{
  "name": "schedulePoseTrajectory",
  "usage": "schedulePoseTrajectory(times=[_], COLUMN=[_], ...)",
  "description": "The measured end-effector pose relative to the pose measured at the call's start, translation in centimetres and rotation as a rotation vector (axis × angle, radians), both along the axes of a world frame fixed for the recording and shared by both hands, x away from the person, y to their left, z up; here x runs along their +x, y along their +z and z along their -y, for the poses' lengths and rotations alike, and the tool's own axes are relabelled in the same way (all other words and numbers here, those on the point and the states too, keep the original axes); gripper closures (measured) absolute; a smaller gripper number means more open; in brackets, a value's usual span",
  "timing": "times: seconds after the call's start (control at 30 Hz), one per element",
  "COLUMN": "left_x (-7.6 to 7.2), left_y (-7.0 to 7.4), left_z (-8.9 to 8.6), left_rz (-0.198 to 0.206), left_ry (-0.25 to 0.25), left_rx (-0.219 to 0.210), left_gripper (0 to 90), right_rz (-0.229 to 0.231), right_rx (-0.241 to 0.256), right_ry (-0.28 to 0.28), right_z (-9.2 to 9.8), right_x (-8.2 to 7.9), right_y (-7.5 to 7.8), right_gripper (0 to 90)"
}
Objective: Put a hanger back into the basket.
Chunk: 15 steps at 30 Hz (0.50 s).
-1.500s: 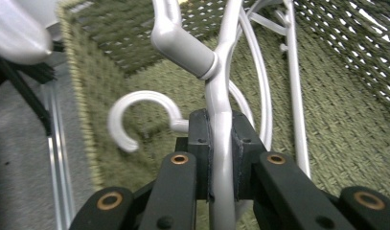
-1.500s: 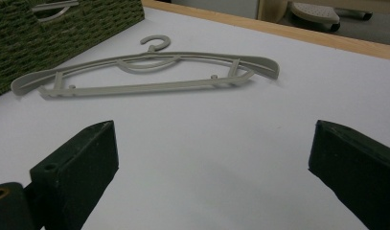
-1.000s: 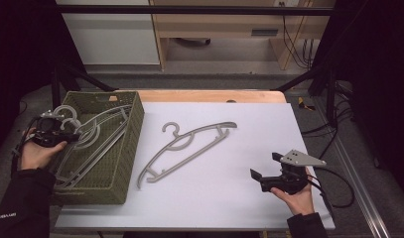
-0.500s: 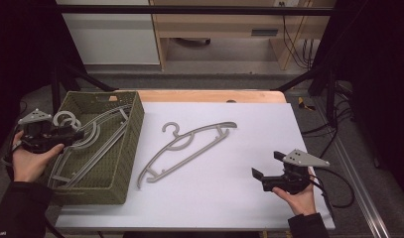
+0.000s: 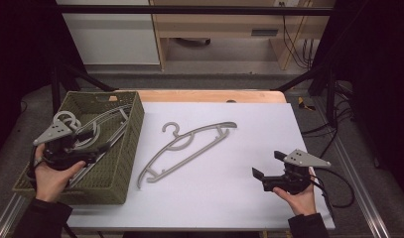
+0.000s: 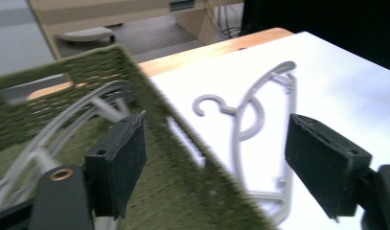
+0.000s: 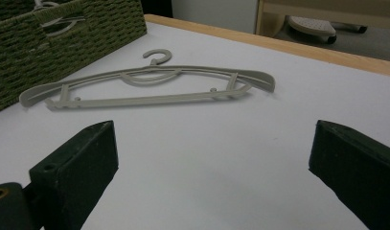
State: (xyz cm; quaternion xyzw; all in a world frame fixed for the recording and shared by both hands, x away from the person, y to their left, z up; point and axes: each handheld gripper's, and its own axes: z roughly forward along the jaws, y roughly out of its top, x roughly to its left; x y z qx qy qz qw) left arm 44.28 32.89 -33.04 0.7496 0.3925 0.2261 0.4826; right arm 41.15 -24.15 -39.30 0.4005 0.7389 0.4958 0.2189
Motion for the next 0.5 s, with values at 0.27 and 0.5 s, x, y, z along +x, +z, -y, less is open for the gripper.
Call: schedulePoseTrajectory(times=[0.27, 0.5], left_x=[-0.6, -0.6], left_y=[-1.3, -1.2], left_z=[3.1, 6.8], left_rz=[-0.008, -0.016], left_ry=[-0.066, -0.151], left_rx=[-0.008, 0.011], left_gripper=[18.4, 18.5], right_rz=[0.007, 0.005], right_rx=[0.003, 0.0], right_ry=[0.0, 0.0], right_z=[0.1, 0.0], right_x=[-0.1, -0.1], right_y=[0.1, 0.0], right_gripper=[3.2, 3.2])
